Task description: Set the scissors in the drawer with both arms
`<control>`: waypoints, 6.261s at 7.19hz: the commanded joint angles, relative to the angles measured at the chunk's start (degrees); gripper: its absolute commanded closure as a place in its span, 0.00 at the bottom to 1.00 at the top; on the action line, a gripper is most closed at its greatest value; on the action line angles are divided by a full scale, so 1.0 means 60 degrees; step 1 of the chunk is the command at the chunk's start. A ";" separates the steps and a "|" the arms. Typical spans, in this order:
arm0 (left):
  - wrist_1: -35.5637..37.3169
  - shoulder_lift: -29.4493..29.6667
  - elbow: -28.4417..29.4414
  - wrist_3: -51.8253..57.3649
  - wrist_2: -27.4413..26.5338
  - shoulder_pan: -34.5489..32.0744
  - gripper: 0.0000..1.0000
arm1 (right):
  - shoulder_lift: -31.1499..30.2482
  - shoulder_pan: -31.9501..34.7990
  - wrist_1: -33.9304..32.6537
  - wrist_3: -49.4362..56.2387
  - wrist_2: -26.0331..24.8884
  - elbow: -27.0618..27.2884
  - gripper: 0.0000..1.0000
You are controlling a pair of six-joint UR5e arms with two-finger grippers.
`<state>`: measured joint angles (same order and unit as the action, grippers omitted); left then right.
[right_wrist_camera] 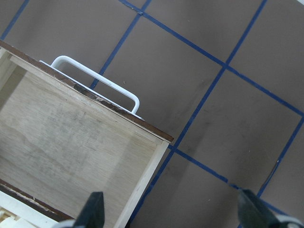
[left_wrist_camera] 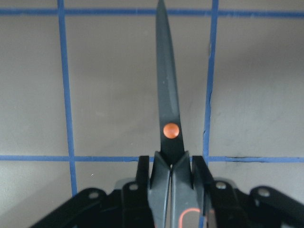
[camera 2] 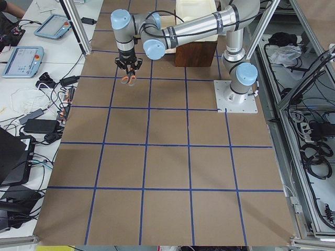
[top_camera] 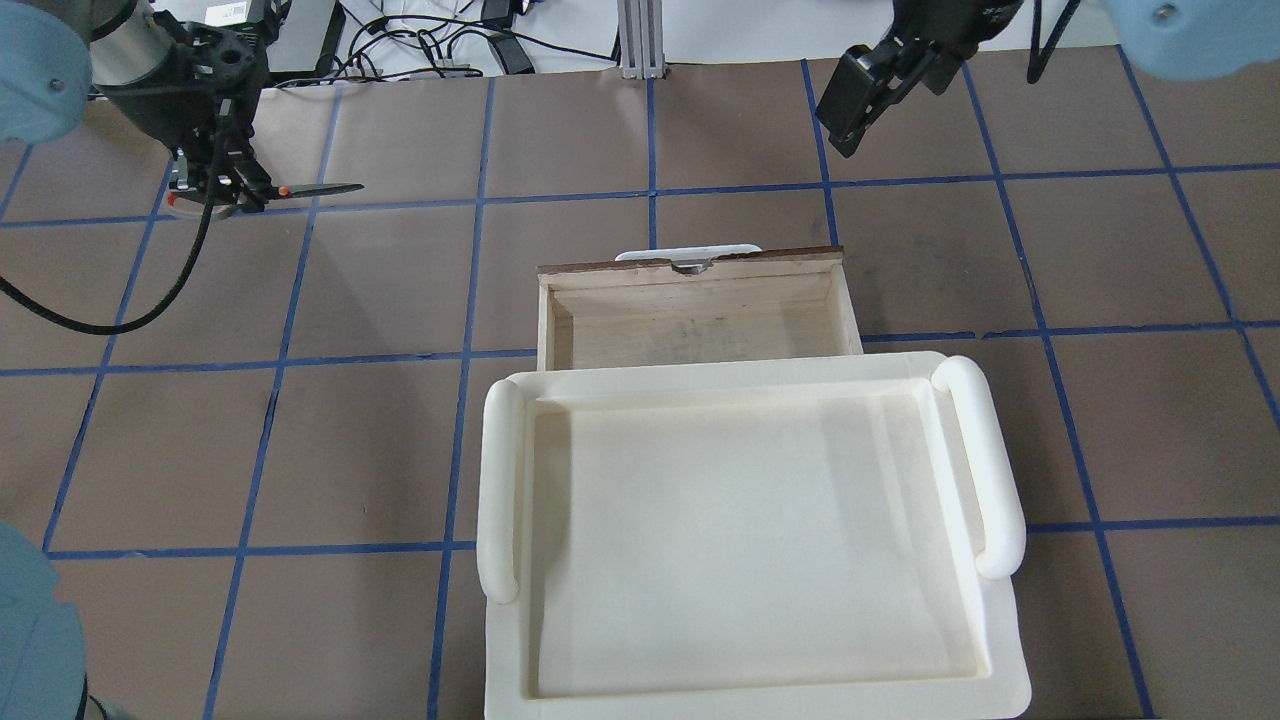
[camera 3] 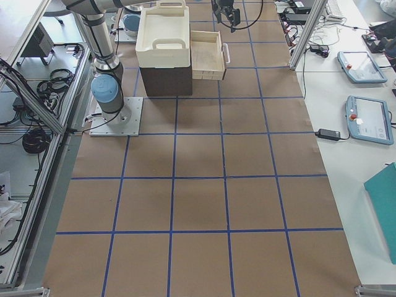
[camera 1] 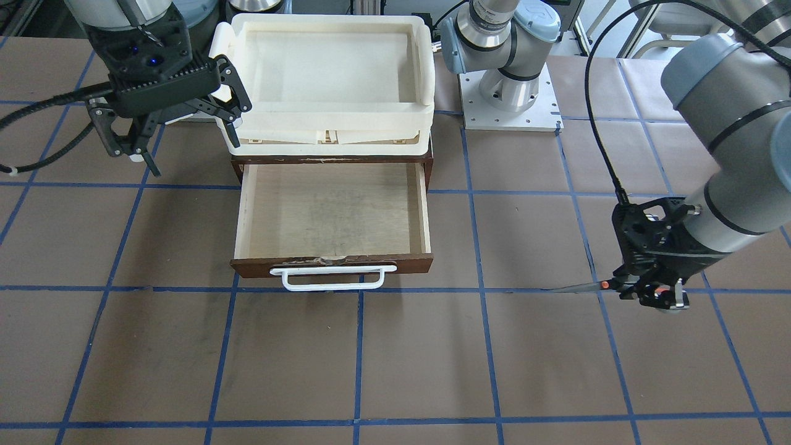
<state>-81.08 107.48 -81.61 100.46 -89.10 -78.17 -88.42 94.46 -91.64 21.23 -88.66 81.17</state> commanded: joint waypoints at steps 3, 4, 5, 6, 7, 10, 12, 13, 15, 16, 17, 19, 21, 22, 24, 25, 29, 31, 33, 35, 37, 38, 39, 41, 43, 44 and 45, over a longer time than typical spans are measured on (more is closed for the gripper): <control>-0.0432 -0.0422 -0.0064 -0.3407 -0.0003 -0.2594 1.00 | -0.0570 -0.0025 0.0640 -0.3756 -0.0531 0.0417 0.00; -0.0577 -0.0408 -0.0137 -0.3935 0.0055 -0.3311 1.00 | -0.0541 0.0018 0.0582 -0.3859 -0.0473 0.0489 0.00; -0.0448 -0.0321 -0.0080 -0.5231 0.0389 -0.3783 1.00 | -0.0657 -0.0069 0.0538 -0.3845 -0.0588 0.0330 0.00; -0.0403 -0.0276 -0.0094 -0.5838 0.0755 -0.3889 1.00 | -0.1122 -0.0012 0.0697 -0.3860 -0.0589 0.0474 0.00; -0.0388 -0.0276 -0.0152 -0.6424 0.0802 -0.4253 1.00 | -0.1185 -0.0011 0.0786 -0.3845 -0.0531 0.0490 0.00; 0.0137 0.0089 -0.0676 -0.8823 0.1035 -0.5354 1.00 | -0.1244 -0.0026 0.0714 -0.3845 -0.0458 0.0490 0.00; 0.1307 0.0206 -0.1366 -0.8832 0.1052 -0.5676 1.00 | -0.1288 -0.0011 0.0773 -0.3831 -0.0458 0.0490 0.00; 0.1470 0.0265 -0.1412 -0.8760 0.1052 -0.5735 1.00 | -0.1274 0.0003 0.0758 -0.3845 -0.0429 0.0504 0.00; 0.1501 0.0324 -0.1442 -0.8890 0.1052 -0.6027 1.00 | -0.1274 0.0004 0.0772 -0.3830 -0.0472 0.0534 0.00; 0.1501 0.0339 -0.1471 -0.8877 0.1008 -0.6261 1.00 | -0.1274 0.0004 0.0787 -0.3830 -0.0472 0.0534 0.00; 0.1501 0.0339 -0.1485 -0.8891 0.0964 -0.6292 1.00 | -0.1274 0.0004 0.0772 -0.3743 -0.0501 0.0534 0.00; 0.1458 0.0354 -0.1529 -0.8993 0.0964 -0.6351 0.85 | -0.1288 0.0004 0.0787 -0.3757 -0.0487 0.0534 0.00; 0.1516 0.0340 -0.1515 -0.9095 0.1023 -0.6351 0.38 | -0.1288 0.0004 0.0772 -0.3714 -0.0472 0.0534 0.00; 0.1502 0.0339 -0.1515 -0.9096 0.1023 -0.6351 0.33 | -0.1274 -0.0011 0.0772 -0.3684 -0.0530 0.0534 0.00; 0.1617 0.0340 -0.1486 -0.9053 0.1008 -0.6293 0.30 | -0.1288 0.0004 0.0757 -0.3699 -0.0458 0.0534 0.00; 0.2213 0.0194 -0.1428 -0.9110 0.1066 -0.6220 0.29 | -0.1288 0.0004 0.0786 -0.3713 -0.0458 0.0534 0.00; 0.1040 -0.0699 -0.0624 -1.0180 0.1873 -0.3443 0.26 | -0.1288 0.0004 0.0801 -0.3713 -0.0457 0.0534 0.00; -0.0105 -0.1182 -0.0490 -1.0282 0.0998 -0.2372 0.20 | -0.1288 0.0004 0.0787 -0.3713 -0.0458 0.0534 0.00; -0.0839 -0.1447 -0.0606 -1.1608 0.1066 -0.1186 0.20 | -0.1288 0.0004 0.0772 -0.3713 -0.0443 0.0534 0.00; -0.0945 -0.1899 -0.0607 -1.4389 0.0790 -0.1354 0.19 | -0.1274 0.0004 0.0787 -0.3728 -0.0443 0.0534 0.00; -0.1308 -0.2325 -0.0534 -1.5391 -0.0115 -0.1605 0.16 | -0.1288 0.0004 0.0787 -0.3728 -0.0443 0.0534 0.00; -0.1761 -0.2544 -0.0592 -1.6033 -0.0178 -0.1750 0.16 | -0.1288 0.0004 0.0787 -0.3728 -0.0443 0.0534 0.00; -0.1765 -0.2721 -0.0563 -1.6185 0.0024 -0.1751 0.16 | -0.1288 0.0004 0.0787 -0.3728 -0.0443 0.0534 0.00; -0.1751 -0.2940 -0.0577 -1.6260 0.0683 -0.1853 0.15 | -0.1288 0.0004 0.0787 -0.3728 -0.0443 0.0534 0.00; -0.1853 -0.3263 -0.0651 -1.6186 0.0584 -0.1810 0.01 | -0.1288 0.0004 0.0787 -0.3728 -0.0443 0.0534 0.00; -0.1824 -0.3337 -0.0665 -1.6172 0.0569 -0.1766 0.00 | -0.1288 0.0004 0.0801 -0.3728 -0.0443 0.0534 0.00; -0.1751 -0.3367 -0.0665 -1.6186 0.0597 -0.1838 0.00 | -0.1288 0.0004 0.0801 -0.3728 -0.0443 0.0534 0.00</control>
<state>-91.94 87.71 -85.55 3.36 -85.60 -89.00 -96.15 94.48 -86.87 -1.14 -91.32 84.37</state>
